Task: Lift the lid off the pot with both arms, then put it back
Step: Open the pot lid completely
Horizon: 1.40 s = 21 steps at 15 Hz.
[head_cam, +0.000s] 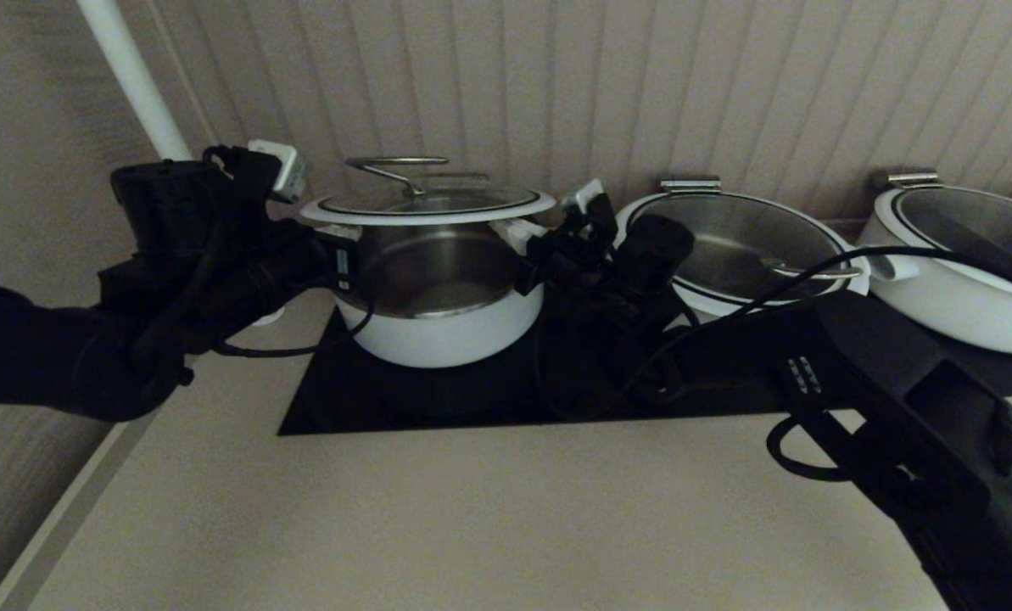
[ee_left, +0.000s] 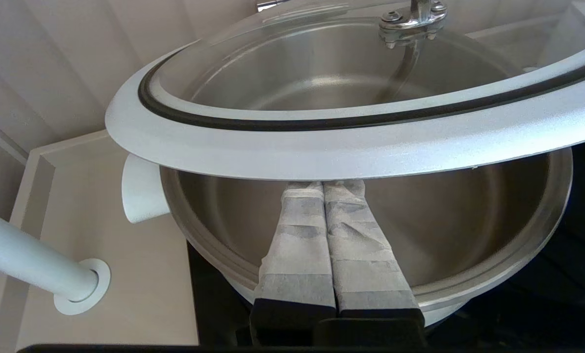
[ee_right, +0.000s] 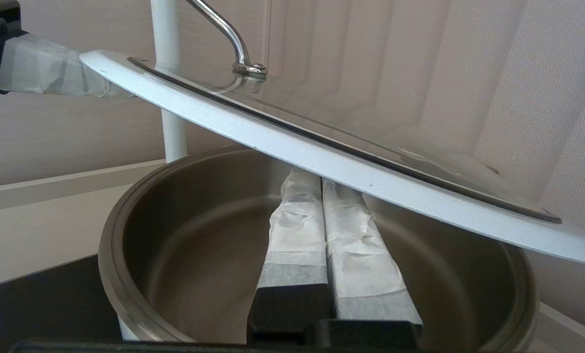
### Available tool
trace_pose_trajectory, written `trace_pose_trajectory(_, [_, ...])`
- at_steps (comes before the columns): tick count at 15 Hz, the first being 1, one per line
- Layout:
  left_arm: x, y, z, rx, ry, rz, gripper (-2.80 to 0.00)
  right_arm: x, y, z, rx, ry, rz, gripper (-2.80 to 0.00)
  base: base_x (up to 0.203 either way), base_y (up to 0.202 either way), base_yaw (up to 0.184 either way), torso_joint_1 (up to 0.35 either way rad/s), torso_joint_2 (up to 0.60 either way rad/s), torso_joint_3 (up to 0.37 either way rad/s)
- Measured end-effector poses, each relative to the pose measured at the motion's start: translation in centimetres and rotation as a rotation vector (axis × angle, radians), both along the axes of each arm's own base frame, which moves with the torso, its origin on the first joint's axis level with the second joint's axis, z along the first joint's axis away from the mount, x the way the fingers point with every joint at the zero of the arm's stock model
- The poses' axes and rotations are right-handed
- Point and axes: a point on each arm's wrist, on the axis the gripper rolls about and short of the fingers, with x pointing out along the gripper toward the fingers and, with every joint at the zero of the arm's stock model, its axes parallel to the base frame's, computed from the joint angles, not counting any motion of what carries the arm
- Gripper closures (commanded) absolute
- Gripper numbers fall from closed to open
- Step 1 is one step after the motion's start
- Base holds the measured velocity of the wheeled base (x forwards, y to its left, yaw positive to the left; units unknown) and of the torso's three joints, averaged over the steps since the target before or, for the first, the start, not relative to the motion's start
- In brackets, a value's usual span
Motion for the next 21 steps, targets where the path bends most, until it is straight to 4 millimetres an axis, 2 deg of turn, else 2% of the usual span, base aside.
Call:
trace_pose_trajectory(9, [0.42, -0.1, 0.59, -0.006, -0.022, 0.001, 0.0, -0.09, -0.05, 0.29, 0.004, -0.006, 0.0, 0.0, 0.0, 0.0, 0.0, 0.0, 0.0, 0.0])
trace_pose_trajectory(21, [0.66, -0.16, 0.36, -0.005, -0.016, 0.001, 0.0, -0.49, -0.27, -0.06, -0.012, 0.015, -0.001, 0.0, 0.0, 0.0, 0.0, 0.0, 0.0, 0.0])
